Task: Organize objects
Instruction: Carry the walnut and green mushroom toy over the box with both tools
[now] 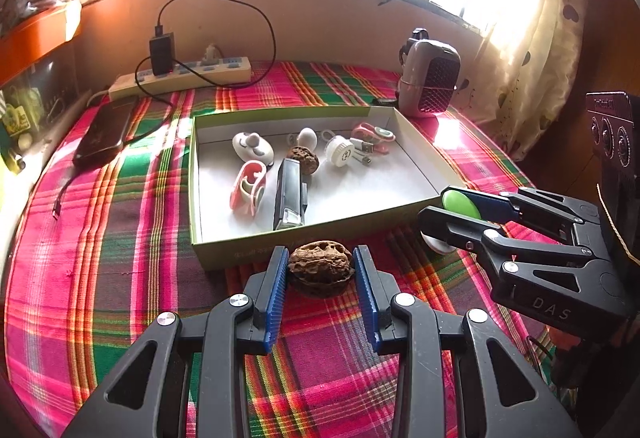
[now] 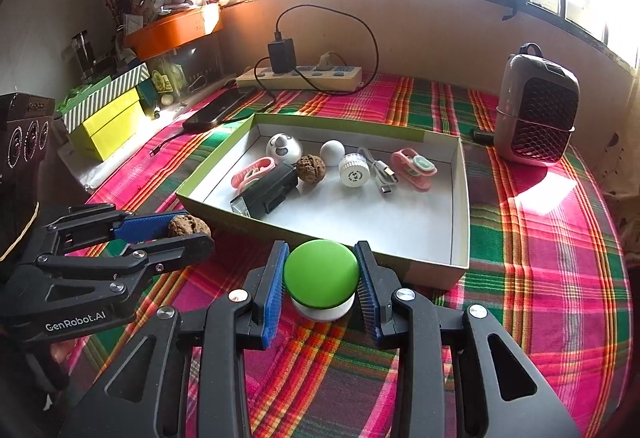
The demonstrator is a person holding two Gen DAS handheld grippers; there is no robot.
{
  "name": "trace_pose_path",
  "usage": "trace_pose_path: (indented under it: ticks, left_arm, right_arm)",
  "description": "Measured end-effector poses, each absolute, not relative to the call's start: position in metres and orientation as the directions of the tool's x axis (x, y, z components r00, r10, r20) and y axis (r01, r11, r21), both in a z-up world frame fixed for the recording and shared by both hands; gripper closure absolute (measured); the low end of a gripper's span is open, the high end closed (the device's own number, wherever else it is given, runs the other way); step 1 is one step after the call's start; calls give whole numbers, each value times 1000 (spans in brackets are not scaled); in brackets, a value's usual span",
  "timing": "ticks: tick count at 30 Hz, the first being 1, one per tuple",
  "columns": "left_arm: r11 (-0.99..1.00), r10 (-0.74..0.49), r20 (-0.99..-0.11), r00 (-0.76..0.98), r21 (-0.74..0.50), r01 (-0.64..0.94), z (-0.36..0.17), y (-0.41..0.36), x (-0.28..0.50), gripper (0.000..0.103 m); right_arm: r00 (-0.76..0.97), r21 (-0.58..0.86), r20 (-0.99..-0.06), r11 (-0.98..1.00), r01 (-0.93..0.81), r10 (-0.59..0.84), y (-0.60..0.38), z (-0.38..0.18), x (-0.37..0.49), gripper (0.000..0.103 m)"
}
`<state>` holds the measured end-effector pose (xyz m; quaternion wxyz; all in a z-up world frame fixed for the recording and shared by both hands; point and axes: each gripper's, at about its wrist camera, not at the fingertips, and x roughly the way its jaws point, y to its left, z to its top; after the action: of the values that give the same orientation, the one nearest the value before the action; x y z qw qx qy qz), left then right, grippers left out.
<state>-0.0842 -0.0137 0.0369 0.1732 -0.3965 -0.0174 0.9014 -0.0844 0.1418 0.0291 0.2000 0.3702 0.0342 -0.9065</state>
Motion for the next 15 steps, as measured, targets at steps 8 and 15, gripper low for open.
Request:
trace_pose_path:
  ticks: [8, 15]
  left_arm:
    - [-932, 340, -694, -635, -161, -325, 49, -3, -92, 72]
    - [-929, 345, -694, -632, -159, -333, 51, 8, -106, 72]
  right_arm:
    - [-670, 84, -666, -926, 368, -327, 152, 43, -94, 68]
    - [-693, 75, -654, -938, 340, -303, 161, 51, -114, 68]
